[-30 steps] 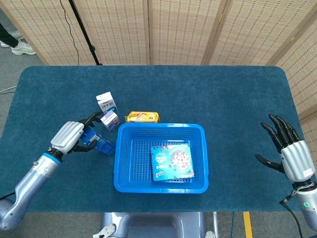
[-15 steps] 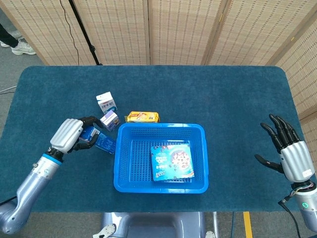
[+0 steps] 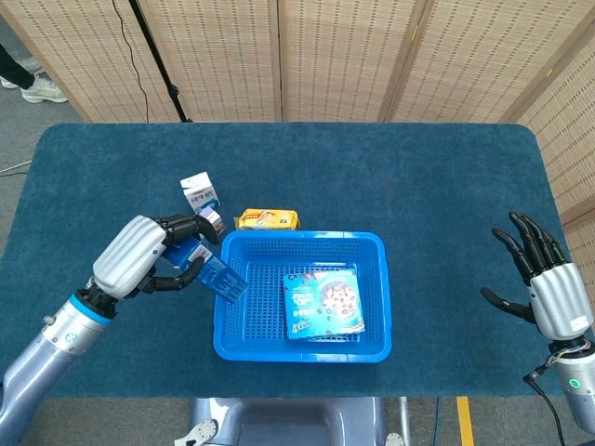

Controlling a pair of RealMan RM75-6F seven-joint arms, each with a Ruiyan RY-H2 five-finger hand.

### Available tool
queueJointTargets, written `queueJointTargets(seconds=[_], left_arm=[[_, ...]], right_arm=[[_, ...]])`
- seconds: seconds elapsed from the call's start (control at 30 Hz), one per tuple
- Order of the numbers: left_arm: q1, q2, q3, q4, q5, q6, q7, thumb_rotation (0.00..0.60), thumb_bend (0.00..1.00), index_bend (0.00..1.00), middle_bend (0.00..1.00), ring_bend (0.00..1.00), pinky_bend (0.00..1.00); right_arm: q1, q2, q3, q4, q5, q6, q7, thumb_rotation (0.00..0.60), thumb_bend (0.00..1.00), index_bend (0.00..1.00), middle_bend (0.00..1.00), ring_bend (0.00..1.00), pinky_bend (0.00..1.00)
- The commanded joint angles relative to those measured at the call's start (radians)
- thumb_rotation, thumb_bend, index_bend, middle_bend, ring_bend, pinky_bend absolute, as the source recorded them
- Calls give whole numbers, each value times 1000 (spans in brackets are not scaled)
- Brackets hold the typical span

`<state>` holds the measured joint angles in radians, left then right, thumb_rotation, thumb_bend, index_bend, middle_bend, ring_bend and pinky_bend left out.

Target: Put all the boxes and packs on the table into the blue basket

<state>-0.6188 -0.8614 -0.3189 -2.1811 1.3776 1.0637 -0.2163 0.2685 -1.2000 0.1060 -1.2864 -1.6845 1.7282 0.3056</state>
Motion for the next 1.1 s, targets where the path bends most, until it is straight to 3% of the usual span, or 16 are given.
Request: queueJointTargets(seconds=[0.03,0.47,0.67,0.77,0.83,0.87,0.9,0.97,1.1], left_arm=[[-103,-51,-32,-23,-122,-111,19,600,503,412,412,458,652],[-381,-430,-71,174,-553,-212,74,600,503,412,411,458,652],[-432,-544,-67,267,-640,-146,131,600,496,393,406,425,652],[-453,-574,-65,293,-690,-170,140,600,472,322,328,353,633],[-465,-563,-51,294,-698,-221,149,600,441,158,148,171,485],[-471,-554,-44,296,-697,-251,155,600,414,64,53,68,317],[-477,-547,-37,300,-688,-275,159,600,385,8,2,7,153],[-472,-553,-36,310,-662,-260,164,600,339,0,0,0,4],[-450,-589,-45,331,-601,-166,169,600,285,0,0,0,0]], right_arm=[[0,0,2,2,1,-3,1,600,0,132,0,0,146],[5,-6,9,20,16,-35,6,600,0,137,0,0,146],[6,-8,8,17,12,-42,2,600,0,137,0,0,151],[6,-7,8,15,10,-43,3,600,0,137,0,0,155],[6,-7,9,15,11,-44,4,600,0,137,0,0,158],[6,-7,9,15,11,-44,5,600,0,137,0,0,158],[6,-6,9,15,11,-44,6,600,0,137,0,0,158],[6,-6,8,14,9,-45,9,600,0,136,0,0,158],[6,-5,7,13,4,-44,13,600,0,133,0,0,159]])
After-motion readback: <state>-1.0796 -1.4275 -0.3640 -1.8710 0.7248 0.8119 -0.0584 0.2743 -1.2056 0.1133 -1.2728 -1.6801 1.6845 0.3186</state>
